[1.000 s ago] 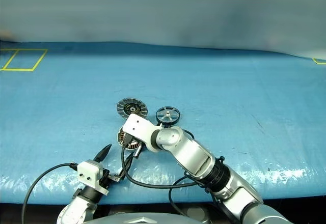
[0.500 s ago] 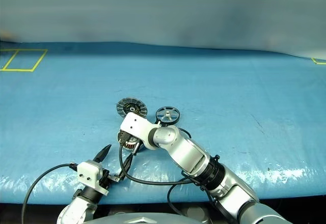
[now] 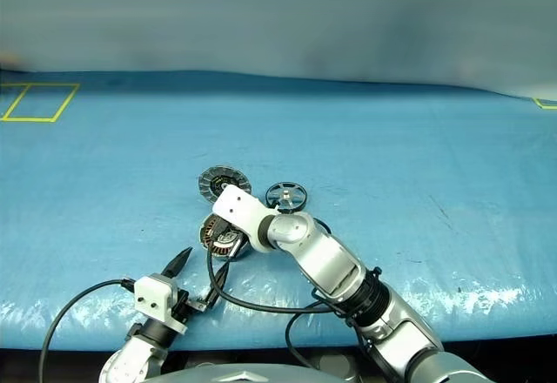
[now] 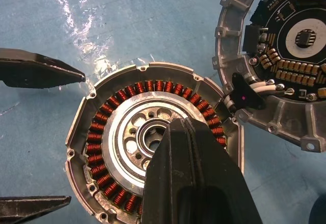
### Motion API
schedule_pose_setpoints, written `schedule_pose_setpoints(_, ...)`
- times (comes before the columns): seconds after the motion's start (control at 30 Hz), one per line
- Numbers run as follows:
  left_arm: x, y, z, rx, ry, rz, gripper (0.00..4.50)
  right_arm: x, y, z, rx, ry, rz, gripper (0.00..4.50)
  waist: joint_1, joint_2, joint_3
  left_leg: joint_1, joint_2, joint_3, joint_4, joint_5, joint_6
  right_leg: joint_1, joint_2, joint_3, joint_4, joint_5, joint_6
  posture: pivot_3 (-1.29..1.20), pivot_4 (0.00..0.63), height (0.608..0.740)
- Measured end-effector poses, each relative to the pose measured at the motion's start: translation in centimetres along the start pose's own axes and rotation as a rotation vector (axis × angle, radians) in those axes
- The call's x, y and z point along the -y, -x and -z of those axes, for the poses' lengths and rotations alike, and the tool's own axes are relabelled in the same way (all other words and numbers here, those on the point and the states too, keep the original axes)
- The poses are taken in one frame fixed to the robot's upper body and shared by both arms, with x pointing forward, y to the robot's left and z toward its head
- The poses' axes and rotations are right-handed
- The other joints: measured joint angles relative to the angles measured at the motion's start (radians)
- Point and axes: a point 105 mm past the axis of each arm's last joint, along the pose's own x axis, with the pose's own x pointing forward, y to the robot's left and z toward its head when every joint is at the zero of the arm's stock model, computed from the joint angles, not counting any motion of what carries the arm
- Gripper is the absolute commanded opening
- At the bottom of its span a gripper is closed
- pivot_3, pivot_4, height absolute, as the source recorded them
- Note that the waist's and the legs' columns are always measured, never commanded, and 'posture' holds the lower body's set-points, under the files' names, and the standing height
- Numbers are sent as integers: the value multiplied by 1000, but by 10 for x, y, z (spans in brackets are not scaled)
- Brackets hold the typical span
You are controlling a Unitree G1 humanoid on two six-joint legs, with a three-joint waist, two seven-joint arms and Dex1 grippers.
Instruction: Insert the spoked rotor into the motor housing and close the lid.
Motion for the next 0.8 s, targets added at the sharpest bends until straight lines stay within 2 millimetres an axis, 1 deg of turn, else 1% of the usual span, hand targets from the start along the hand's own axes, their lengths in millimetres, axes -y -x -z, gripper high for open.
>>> schedule_pose_setpoints(0.17,0,0,0,-2,-5,4,4500,-2,1,8,-16,-13,-4,15,1,0,0,0,0,0,0,0,0,0,0,0,0,0,-1,0,150,740)
schedule_pose_setpoints(0.23,-1,1,0,-5,-8,3,4500,-1,7,7,7,-41,-15,15,1,0,0,0,0,0,0,0,0,0,0,0,0,-1,-1,0,150,740)
schedule_pose_setpoints(0.27,-2,2,0,-8,-11,0,4500,3,11,6,17,-49,-13,15,1,0,0,0,0,0,1,0,0,0,0,0,0,-1,-1,0,150,740)
schedule_pose_setpoints(0.3,-3,3,0,-10,-17,0,4500,9,17,5,30,-56,-3,15,1,0,1,0,0,0,1,0,0,0,0,0,0,-2,-3,0,150,740)
schedule_pose_setpoints(0.37,-6,5,0,-13,-25,-7,4500,28,34,5,46,-81,43,15,4,0,1,0,0,0,2,0,0,1,0,0,0,-2,-3,0,150,740)
schedule_pose_setpoints(0.43,-7,6,1,-15,-28,-9,4500,50,49,12,30,-120,104,15,6,0,1,0,0,0,2,0,0,1,0,0,0,-2,-3,0,150,740)
schedule_pose_setpoints(0.53,-7,6,0,-10,-29,-4,4500,75,69,24,-5,-165,198,582,4,0,1,0,0,0,1,0,0,0,0,0,0,-2,-3,0,150,740)
schedule_pose_setpoints(0.57,-6,5,-1,-7,-31,2,4500,80,73,29,-19,-182,227,879,3,0,1,0,0,0,0,0,0,0,0,0,0,-2,-3,0,150,740)
schedule_pose_setpoints(0.63,-6,3,-3,2,-32,17,4500,85,76,39,-41,-220,257,1535,1,1,1,0,0,0,0,0,0,0,0,0,0,-1,-1,0,150,740)
schedule_pose_setpoints(0.73,-6,1,-4,7,-37,23,4500,89,75,38,-31,-264,302,2532,0,2,2,0,0,0,-1,0,0,0,0,0,0,0,0,0,150,740)
schedule_pose_setpoints(0.8,-7,0,-4,9,-40,28,4500,91,73,36,-19,-314,329,2532,1,2,2,-1,0,0,0,0,0,0,0,0,0,0,1,0,150,740)
